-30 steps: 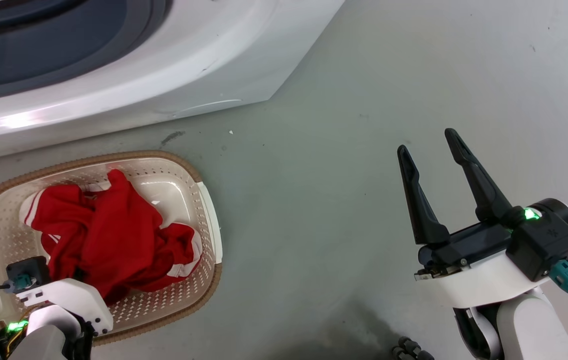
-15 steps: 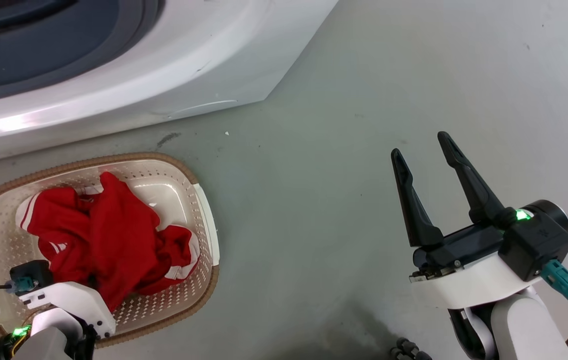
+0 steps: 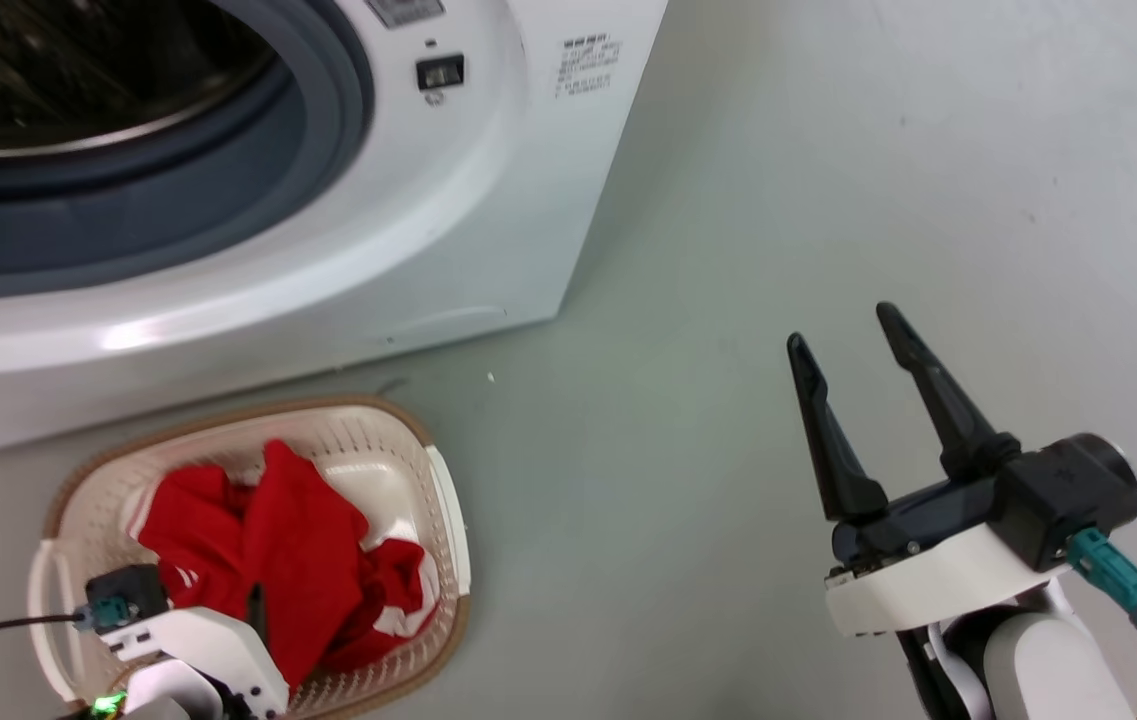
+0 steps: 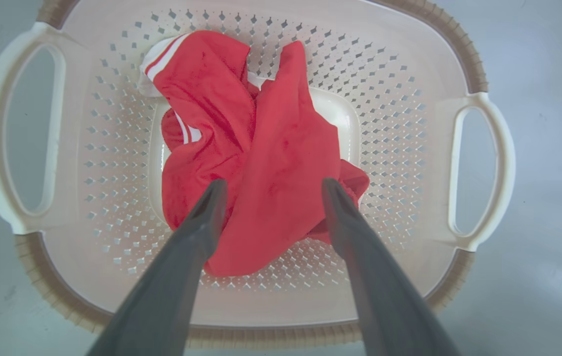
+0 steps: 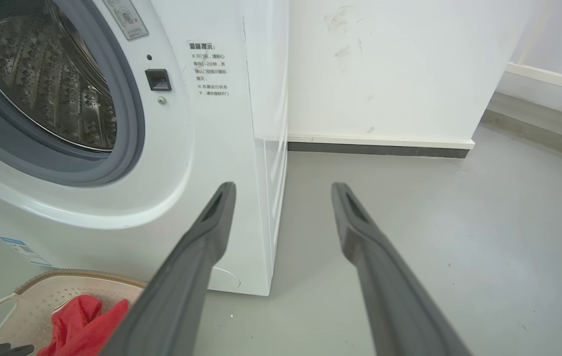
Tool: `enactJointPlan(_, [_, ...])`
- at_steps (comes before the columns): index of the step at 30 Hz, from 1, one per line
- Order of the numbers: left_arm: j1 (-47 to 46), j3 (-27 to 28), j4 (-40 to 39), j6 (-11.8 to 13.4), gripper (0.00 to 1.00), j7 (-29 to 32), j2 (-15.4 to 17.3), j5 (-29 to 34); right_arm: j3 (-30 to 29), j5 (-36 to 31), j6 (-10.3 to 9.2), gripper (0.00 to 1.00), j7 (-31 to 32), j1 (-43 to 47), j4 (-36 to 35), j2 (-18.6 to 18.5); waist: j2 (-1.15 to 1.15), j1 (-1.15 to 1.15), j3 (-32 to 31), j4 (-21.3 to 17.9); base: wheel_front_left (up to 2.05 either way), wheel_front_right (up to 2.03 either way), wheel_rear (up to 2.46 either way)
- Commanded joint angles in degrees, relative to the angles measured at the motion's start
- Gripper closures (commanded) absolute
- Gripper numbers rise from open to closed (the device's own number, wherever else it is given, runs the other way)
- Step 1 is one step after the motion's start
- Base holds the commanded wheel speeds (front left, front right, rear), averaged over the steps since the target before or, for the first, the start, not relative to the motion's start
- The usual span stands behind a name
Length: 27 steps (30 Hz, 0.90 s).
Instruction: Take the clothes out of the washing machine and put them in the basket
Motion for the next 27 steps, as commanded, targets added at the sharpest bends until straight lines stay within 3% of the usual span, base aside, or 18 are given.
enactJointPlan(1, [1.06,0.0,-0.07,-0.28,0.0,-0.32,-0.35,0.33,0.04,0.2,-0.04,0.0,0.29,0.82,0.19,0.06,0.0,0.0,-4.48,1.37,0.0,0.0,0.0])
enactJointPlan(6, [3.04,0.64,-4.49,1.13,0.0,-0.7,-0.69,2.53,-0.31,0.15,-0.04,0.0,1.4,3.08,0.75,0.05,0.0,0.0,-11.08,3.52,0.0,0.0,0.0])
enactJointPlan(14, [6.94,4.87,-20.1,3.99,0.0,-0.66,-0.8,10.59,-0.82,-0.35,-0.04,0.0,3.26,6.36,0.92,0.06,0.0,0.0,-16.88,8.49,0.0,0.0,0.0])
enactJointPlan(25, [13.4,11.59,-45.96,5.45,0.0,-0.61,-2.13,23.23,-3.14,0.42,-0.04,0.0,3.67,10.28,2.15,0.06,0.0,0.0,-22.56,14.29,0.0,0.0,0.0])
enactJointPlan(27, [15.95,13.38,-55.5,6.64,0.0,-0.62,-2.46,27.19,-3.77,-0.02,-0.04,0.0,3.87,11.27,2.63,0.06,0.0,0.0,-24.27,15.82,0.0,0.0,0.0])
